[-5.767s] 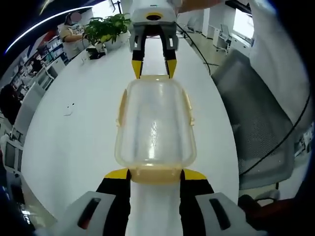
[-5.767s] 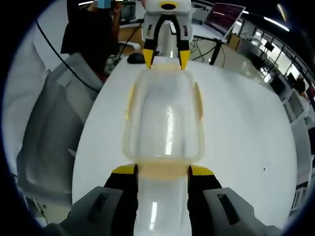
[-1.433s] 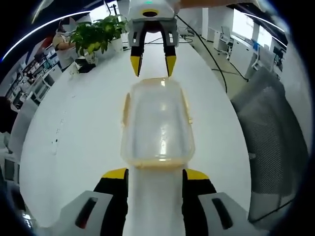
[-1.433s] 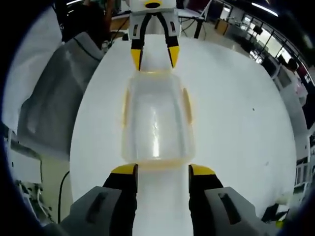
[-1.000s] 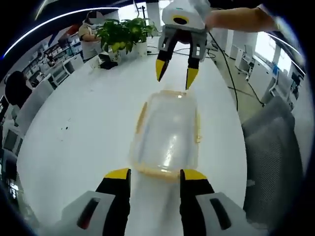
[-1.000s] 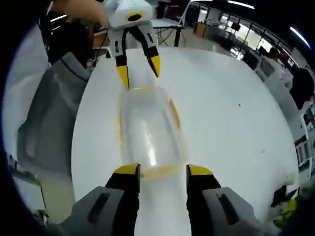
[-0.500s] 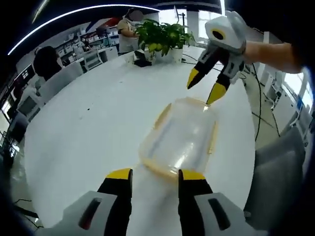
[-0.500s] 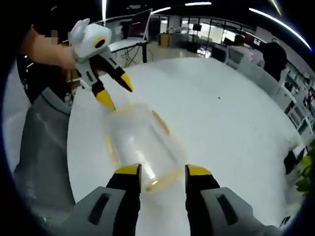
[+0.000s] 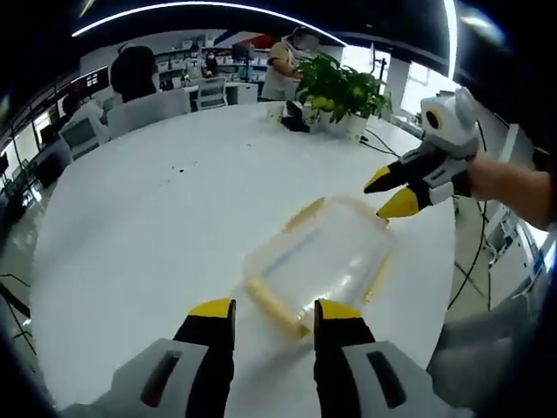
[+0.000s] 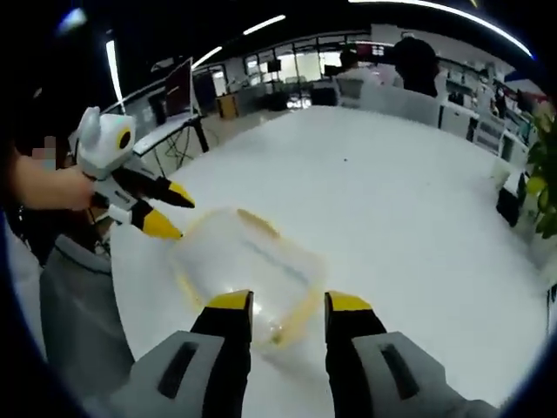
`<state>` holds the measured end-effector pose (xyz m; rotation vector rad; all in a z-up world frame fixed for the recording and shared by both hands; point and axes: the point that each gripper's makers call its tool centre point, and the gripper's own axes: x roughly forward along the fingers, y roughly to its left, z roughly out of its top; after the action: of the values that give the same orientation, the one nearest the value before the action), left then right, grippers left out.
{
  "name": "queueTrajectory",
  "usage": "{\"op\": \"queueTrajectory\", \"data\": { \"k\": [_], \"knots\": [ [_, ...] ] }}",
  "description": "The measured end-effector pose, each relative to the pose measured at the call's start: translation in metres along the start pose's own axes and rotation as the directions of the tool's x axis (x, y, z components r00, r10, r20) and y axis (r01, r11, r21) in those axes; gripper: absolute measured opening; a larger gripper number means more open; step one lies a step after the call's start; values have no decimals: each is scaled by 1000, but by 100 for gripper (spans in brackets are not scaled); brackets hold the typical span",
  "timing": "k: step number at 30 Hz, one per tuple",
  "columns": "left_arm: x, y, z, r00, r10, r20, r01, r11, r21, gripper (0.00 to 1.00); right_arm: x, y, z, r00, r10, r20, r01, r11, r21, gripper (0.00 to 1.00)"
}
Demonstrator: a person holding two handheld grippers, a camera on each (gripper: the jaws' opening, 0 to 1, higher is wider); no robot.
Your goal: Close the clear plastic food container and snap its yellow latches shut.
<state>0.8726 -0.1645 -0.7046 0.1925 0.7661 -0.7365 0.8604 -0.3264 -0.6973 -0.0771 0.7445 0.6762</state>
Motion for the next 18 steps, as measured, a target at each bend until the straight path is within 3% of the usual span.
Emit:
{"op": "queueTrajectory", "data": {
  "k": [9,14,18],
  "knots": [
    [5,-10,-7,1000,0,14,2,994,-107,25,5,-1,-9,999,-15,37,9,986,165,28],
    [6,-10,-10,1000,5,28,0,980,-201,23,6,-1,-13,998,-22,56,8,972,236,26],
    [7,-9,-8,1000,4,31,3,975,-222,23,7,1,-14,998,-16,68,-3,960,278,26]
  ]
}}
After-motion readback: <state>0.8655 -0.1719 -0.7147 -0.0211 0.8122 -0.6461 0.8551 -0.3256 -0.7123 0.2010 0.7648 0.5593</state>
